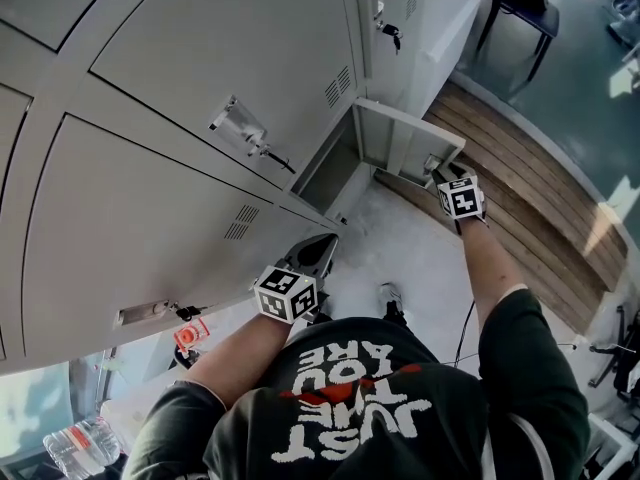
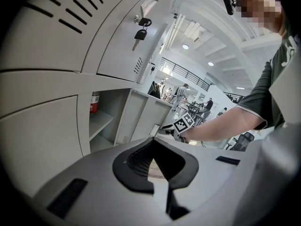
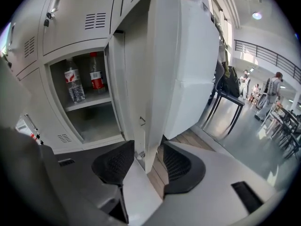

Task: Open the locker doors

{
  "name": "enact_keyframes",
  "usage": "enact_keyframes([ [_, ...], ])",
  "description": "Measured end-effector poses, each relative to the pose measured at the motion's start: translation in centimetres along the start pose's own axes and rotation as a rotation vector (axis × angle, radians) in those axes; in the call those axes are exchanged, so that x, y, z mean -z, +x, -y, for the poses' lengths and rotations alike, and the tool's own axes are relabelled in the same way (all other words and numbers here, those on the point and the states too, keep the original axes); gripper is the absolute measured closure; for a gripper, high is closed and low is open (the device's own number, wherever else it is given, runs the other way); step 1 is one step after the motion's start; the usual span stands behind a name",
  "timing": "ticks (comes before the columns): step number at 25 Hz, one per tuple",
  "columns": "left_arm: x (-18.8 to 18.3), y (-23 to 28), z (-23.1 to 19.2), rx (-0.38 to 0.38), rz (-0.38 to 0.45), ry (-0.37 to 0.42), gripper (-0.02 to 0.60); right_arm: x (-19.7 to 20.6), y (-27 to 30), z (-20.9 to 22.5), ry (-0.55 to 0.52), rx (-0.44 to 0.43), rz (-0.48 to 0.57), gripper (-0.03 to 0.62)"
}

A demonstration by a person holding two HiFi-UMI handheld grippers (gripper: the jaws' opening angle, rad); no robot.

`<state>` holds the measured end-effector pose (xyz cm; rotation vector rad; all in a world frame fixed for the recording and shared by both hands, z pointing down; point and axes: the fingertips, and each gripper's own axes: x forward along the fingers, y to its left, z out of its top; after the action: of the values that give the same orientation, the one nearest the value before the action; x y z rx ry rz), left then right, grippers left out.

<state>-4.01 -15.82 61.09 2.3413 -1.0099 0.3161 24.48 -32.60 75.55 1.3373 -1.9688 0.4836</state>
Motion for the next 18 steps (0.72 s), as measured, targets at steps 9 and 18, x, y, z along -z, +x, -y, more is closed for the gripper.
enact_keyframes([
  [9, -2.2, -0.6, 1.4, 0.031, 0.059, 0.028, 0.581, 6.3, -7.4, -10.1, 0.106, -0.168, -0.014, 0.401],
  [18, -6.0, -3.0, 4.3, 0.075, 0.147, 0.133, 0.581, -4.2, -18.9, -20.2, 0.117, -0.427, 0.283, 0.516],
])
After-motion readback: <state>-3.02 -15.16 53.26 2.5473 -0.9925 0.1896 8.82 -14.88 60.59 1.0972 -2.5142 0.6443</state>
